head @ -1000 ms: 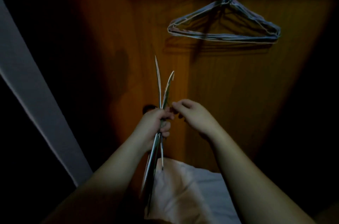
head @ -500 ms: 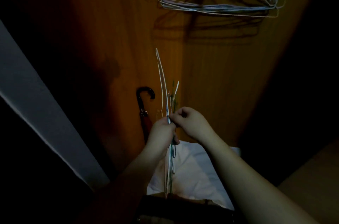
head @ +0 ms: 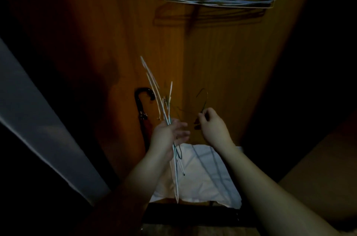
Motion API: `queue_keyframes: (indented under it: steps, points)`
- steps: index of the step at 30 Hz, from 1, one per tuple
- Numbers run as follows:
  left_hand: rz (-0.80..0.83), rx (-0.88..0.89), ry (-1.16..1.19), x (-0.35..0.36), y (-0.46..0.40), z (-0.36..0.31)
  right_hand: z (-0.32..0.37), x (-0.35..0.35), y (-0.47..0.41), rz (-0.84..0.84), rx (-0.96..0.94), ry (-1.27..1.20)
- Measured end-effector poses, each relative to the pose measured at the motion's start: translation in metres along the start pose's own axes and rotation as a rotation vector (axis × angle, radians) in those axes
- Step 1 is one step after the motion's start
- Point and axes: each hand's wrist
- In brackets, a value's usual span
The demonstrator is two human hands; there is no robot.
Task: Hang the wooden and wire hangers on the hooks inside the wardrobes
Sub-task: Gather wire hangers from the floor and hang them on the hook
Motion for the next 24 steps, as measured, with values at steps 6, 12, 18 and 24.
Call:
queue_keyframes:
  steps: [6, 12, 18, 24]
  points:
    - [-0.046, -0.033, 0.03, -0.011, -0.005, -0.007, -0.017, -0.034, -0.02, -0.123, -0.002, 0.053]
    - [-0.02, -0.122, 0.102, -0.004, -0.01, -0.029, -0.006, -0.082, -0.043, -0.189, -0.127, 0.237]
    - [0.032, -0.137, 0.2, 0.02, -0.015, -0.079, 0.03, -0.131, -0.08, -0.298, -0.214, 0.355]
    - [0.116, -0.183, 0.29, 0.05, -0.015, -0.129, 0.077, -0.166, -0.113, -0.309, -0.276, 0.263]
Point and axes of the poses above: each hand's wrist, its own y-axis away from the middle knuckle, its own x-axis out of the palm, z = x × y
